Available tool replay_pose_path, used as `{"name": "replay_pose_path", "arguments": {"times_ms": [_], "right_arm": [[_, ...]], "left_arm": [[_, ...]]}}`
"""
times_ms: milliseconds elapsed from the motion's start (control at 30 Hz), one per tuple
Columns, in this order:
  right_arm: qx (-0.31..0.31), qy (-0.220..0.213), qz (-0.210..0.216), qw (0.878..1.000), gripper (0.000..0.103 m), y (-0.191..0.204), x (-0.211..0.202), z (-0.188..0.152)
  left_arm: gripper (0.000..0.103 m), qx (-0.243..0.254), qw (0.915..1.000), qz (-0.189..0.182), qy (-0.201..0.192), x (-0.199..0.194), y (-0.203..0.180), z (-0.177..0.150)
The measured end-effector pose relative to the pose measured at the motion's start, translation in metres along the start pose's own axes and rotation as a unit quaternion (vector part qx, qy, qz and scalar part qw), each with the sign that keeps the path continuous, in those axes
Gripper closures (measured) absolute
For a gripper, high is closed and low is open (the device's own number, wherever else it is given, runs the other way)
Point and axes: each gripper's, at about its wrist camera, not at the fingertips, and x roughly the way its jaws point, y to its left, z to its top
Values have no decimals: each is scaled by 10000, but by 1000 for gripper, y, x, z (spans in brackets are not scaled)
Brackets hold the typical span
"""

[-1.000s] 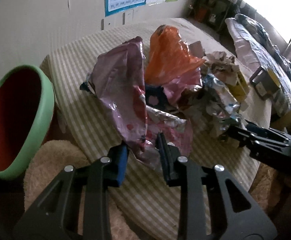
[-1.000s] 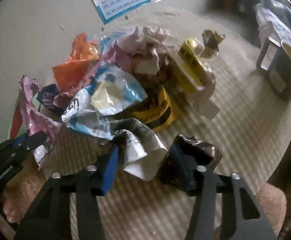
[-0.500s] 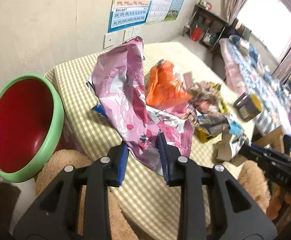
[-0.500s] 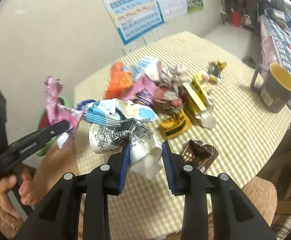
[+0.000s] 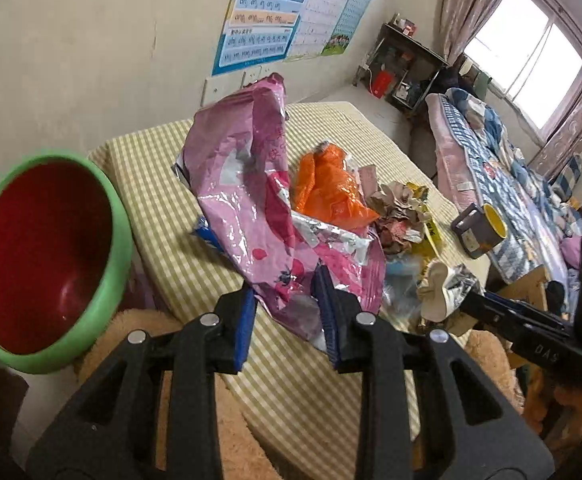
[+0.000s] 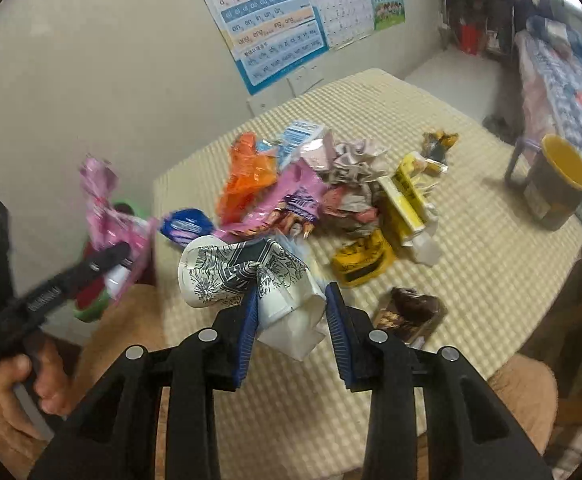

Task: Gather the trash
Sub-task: 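Carry the pink wrapper and silver packet to the bin and open both grippers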

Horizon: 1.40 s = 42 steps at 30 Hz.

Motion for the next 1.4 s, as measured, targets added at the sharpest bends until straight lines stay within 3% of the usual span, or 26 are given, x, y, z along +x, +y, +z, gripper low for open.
{"name": "replay_pose_path", "arguments": {"times_ms": [133, 300, 600, 867, 1033, 1200, 1233, 1267, 1300, 1333, 1400], "right_arm": [[29, -251, 103, 9996, 70, 3, -14, 3], [-358, -624, -193, 9972, 70, 23, -33, 20], [-1091, -890, 259, 9897, 69, 94, -21, 63], [-1363, -255, 1054, 9847, 68, 171, 55, 75], [-1590, 112, 1299, 9786, 67, 218, 97, 80], [-1609, 381, 1542, 9741, 65, 252, 129, 88], [-1610, 386, 1602, 9731, 63, 259, 133, 90], [-1596, 384, 1641, 9727, 54, 263, 137, 91], [-1570, 379, 1666, 9727, 45, 266, 139, 93], [-1546, 349, 1698, 9727, 45, 269, 141, 94], [-1552, 293, 1701, 9727, 45, 273, 141, 94]], "left_arm": [[75, 37, 9998, 140, -170, -5, 1, 4], [75, 56, 9981, 512, -344, -12, 10, 8], [75, -83, 9869, 1377, -838, -42, 59, 24], [75, -731, 9729, 2043, -794, -55, 143, 16], [75, -1077, 9677, 2192, -619, -51, 182, 8], [75, -1241, 9661, 2221, -442, -41, 197, 1], [73, -1269, 9654, 2238, -417, -39, 198, -1], [70, -1315, 9635, 2298, -390, -37, 200, -1], [57, -1344, 9626, 2321, -375, -36, 202, -3], [50, -1387, 9622, 2311, -392, -37, 205, -6], [50, -1456, 9609, 2324, -384, -37, 209, -10]]}}
